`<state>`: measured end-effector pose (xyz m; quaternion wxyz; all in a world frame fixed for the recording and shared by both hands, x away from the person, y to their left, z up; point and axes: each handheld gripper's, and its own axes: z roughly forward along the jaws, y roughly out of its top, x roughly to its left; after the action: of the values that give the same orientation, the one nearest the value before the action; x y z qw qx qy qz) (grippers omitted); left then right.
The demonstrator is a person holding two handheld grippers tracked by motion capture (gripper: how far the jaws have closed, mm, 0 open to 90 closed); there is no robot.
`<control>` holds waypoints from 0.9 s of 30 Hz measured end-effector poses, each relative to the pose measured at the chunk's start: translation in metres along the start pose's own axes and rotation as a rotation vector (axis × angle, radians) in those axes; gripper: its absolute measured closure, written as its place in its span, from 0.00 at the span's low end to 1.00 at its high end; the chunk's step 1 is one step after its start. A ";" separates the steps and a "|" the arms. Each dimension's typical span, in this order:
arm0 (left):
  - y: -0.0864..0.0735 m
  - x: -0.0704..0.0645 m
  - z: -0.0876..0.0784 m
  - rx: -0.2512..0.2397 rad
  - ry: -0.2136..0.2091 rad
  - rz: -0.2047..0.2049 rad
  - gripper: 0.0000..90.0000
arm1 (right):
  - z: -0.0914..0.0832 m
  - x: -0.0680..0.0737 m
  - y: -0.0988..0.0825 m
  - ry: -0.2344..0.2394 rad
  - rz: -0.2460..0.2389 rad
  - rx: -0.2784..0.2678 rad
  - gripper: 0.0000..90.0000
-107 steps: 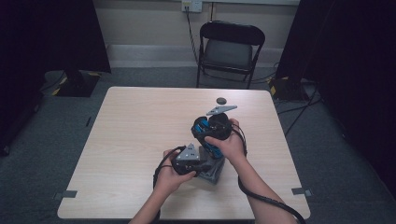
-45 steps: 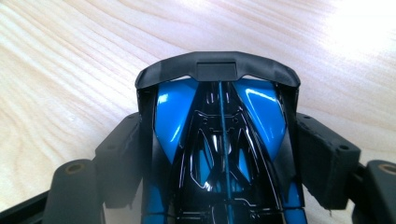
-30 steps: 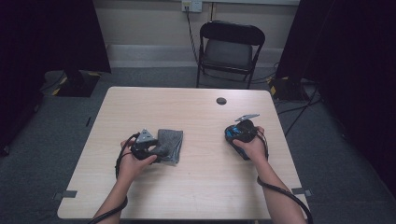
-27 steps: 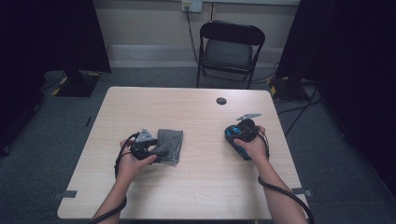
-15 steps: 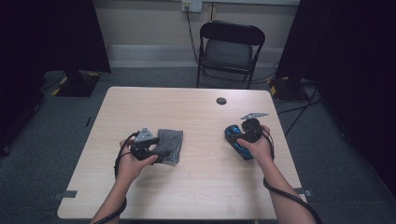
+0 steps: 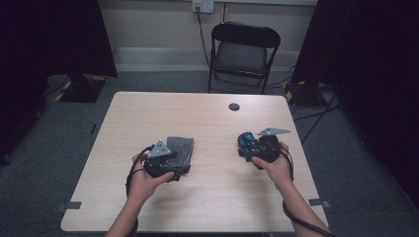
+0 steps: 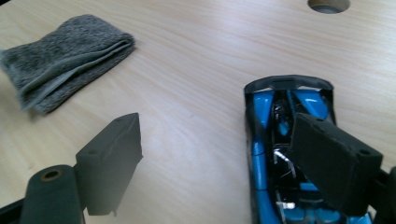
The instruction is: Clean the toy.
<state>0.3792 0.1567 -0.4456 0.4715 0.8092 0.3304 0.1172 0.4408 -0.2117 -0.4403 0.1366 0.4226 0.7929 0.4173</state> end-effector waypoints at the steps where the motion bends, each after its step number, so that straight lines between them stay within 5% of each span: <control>1: 0.000 -0.002 0.000 -0.002 -0.007 0.007 0.26 | -0.001 0.002 -0.001 0.005 0.001 -0.002 0.18; 9: -0.005 -0.022 0.003 0.011 -0.053 0.039 0.26 | -0.005 0.021 -0.017 0.042 -0.069 0.011 0.18; 17: -0.018 -0.036 0.007 0.021 -0.079 0.057 0.26 | -0.010 0.039 -0.032 0.108 -0.086 0.008 0.18; 27: -0.034 -0.046 0.011 0.066 -0.093 0.078 0.26 | -0.013 0.053 -0.048 0.136 -0.125 0.032 0.18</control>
<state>0.3355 0.1307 -0.4740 0.4543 0.8412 0.2800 0.0869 0.3748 -0.1917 -0.4621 0.1013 0.3450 0.8318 0.4229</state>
